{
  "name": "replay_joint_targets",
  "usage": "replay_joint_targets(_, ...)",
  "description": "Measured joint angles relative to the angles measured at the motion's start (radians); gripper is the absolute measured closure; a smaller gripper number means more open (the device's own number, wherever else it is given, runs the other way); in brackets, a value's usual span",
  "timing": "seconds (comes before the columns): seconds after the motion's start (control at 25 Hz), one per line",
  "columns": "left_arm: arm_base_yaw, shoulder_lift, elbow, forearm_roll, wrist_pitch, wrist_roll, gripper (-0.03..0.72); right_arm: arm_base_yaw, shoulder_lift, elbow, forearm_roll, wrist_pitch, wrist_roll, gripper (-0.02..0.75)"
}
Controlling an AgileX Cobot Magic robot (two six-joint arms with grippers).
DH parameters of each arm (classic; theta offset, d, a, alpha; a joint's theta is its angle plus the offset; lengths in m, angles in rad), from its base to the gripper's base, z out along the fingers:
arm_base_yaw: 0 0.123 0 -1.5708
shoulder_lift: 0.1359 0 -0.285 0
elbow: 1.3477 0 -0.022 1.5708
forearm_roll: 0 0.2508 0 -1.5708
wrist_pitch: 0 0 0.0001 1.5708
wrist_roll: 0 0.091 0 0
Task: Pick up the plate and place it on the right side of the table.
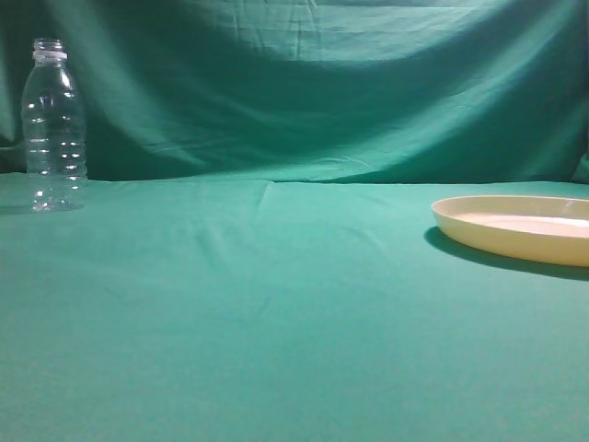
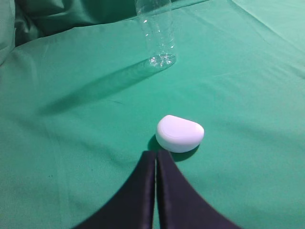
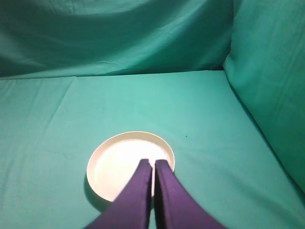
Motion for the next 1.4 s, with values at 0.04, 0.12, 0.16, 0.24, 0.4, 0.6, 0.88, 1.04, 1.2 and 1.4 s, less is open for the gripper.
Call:
replay_joint_targets(0.04, 0.0, 0.0, 0.0, 0.0, 0.0, 0.0, 0.688, 0.0, -0.002, 0.0, -0.004, 0.002, -0.004, 0.738)
replay_joint_targets(0.12, 0.0, 0.0, 0.0, 0.0, 0.0, 0.0, 0.688, 0.0, -0.002, 0.01, -0.013, -0.021, -0.028, 0.738)
replay_joint_targets(0.16, 0.0, 0.0, 0.0, 0.0, 0.0, 0.0, 0.688, 0.0, -0.002, 0.024, -0.018, -0.052, -0.036, 0.738)
replay_joint_targets(0.24, 0.0, 0.0, 0.0, 0.0, 0.0, 0.0, 0.688, 0.0, -0.004, 0.077, -0.031, -0.14, -0.045, 0.738)
replay_joint_targets(0.4, 0.0, 0.0, 0.0, 0.0, 0.0, 0.0, 0.688, 0.0, -0.066, 0.253, -0.054, -0.348, -0.058, 0.738)
replay_joint_targets(0.6, 0.0, 0.0, 0.0, 0.0, 0.0, 0.0, 0.688, 0.0, -0.165, 0.521, -0.058, -0.556, -0.072, 0.738)
replay_joint_targets(0.88, 0.0, 0.0, 0.0, 0.0, 0.0, 0.0, 0.688, 0.0, -0.172, 0.788, -0.048, -0.736, -0.074, 0.738)
replay_joint_targets(1.04, 0.0, 0.0, 0.0, 0.0, 0.0, 0.0, 0.688, 0.0, -0.172, 0.799, -0.039, -0.743, -0.072, 0.738)
replay_joint_targets(1.2, 0.0, 0.0, 0.0, 0.0, 0.0, 0.0, 0.688, 0.0, -0.172, 0.8, -0.037, -0.673, -0.057, 0.69)
replay_joint_targets(1.4, 0.0, 0.0, 0.0, 0.0, 0.0, 0.0, 0.688, 0.0, -0.172, 0.801, -0.035, -0.648, -0.047, 0.69)
